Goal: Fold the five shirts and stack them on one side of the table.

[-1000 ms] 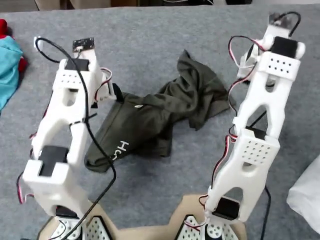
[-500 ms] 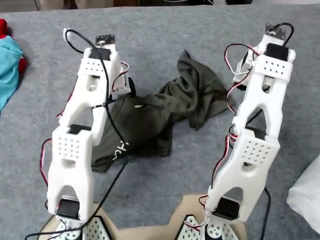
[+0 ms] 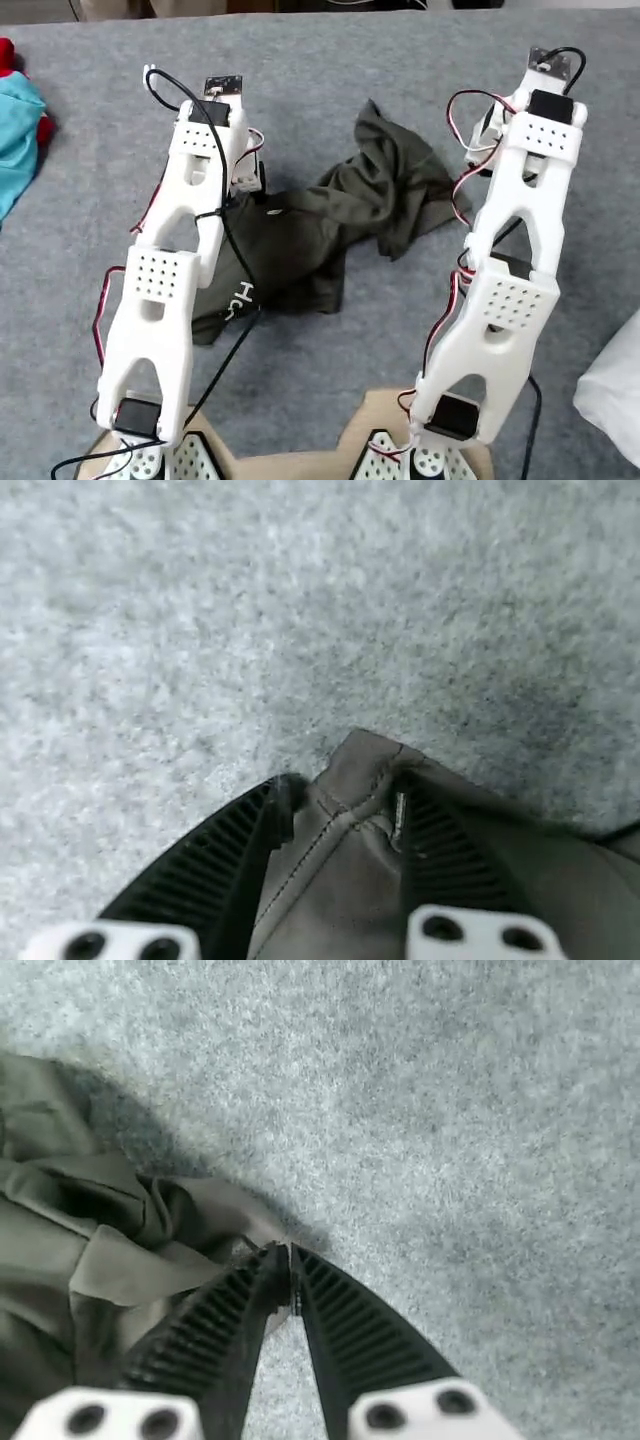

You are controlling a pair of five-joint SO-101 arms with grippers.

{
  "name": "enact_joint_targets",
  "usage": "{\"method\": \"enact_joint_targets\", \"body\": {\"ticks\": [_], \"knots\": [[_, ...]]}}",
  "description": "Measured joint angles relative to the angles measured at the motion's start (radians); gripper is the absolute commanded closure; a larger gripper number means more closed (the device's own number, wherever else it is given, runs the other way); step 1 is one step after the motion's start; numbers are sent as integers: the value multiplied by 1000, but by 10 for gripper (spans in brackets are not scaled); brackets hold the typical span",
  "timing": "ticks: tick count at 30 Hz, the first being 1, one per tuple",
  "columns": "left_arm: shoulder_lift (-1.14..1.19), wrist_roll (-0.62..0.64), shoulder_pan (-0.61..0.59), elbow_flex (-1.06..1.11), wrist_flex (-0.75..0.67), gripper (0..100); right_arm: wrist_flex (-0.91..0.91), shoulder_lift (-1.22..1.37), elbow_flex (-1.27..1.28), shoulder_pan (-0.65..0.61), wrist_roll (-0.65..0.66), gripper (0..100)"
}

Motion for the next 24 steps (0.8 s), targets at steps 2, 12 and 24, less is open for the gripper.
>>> {"method": "enact_joint_targets", "body": {"ticks": [2,12,24], "knots": [[12,0,0,-20,11,865,0,0,0,0,0,983],[20,0,3,-46,20,981,196,0,-32,0,31,981],[-35,0,-20,-448,71,981,264,0,-5,-5,496,981]]}}
